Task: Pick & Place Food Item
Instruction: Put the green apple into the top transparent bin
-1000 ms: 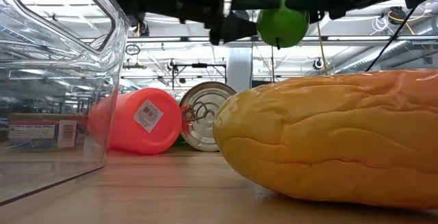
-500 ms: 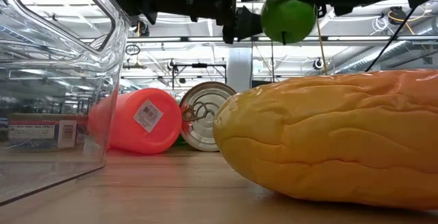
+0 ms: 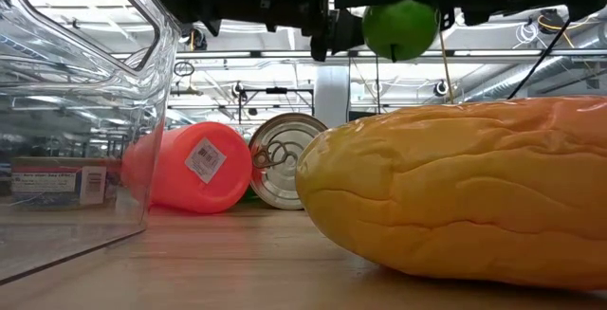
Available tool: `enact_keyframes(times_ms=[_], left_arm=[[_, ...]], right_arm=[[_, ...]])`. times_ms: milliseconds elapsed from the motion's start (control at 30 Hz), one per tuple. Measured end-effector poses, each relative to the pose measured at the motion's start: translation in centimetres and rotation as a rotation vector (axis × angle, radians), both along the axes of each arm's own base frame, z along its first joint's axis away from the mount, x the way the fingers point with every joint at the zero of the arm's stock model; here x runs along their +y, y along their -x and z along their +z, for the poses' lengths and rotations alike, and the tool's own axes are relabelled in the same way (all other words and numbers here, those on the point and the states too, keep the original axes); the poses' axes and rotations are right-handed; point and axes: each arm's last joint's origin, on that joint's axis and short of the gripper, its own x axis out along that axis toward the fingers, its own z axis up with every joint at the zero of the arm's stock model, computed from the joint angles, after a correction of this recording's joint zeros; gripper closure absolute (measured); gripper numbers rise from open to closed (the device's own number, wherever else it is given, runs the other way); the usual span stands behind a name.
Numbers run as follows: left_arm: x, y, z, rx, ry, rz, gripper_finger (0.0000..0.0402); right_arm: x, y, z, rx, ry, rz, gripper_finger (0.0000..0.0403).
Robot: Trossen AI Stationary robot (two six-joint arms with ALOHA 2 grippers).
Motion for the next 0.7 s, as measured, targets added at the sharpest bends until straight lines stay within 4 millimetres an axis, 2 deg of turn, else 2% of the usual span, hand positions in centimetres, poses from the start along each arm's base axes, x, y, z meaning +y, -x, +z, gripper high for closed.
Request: enact_keyframes(times_ms=[100, 267, 467, 567, 700], left_arm=[[0.2, 0.0, 0.0, -0.003, 0.0, 0.012, 0.011], [0.4, -0.1, 0.1, -0.017, -0.004, 0.058, 0.0111], [0.3, 0.1, -0.3, 0.034, -0.019, 0.066, 0.0112], [0.4, 0.6, 0.9, 0.039, -0.026, 0.071, 0.0112], [0.7, 3.2, 3.5, 0.034, -0.047, 0.084, 0.0112]], right_arm=[[-0.3, -0.1, 0.1, -0.01, -0.054, -0.033, 0.0053], [-0.5, 0.4, 0.6, -0.031, -0.05, -0.092, 0.0029], [-0.9, 2.6, 2.4, -0.064, -0.052, -0.137, 0.0025], [-1.3, 4.1, 2.6, -0.024, -0.036, -0.192, 0.0024], [-1.7, 5.7, 2.7, 0.01, -0.064, -0.235, 0.0026]])
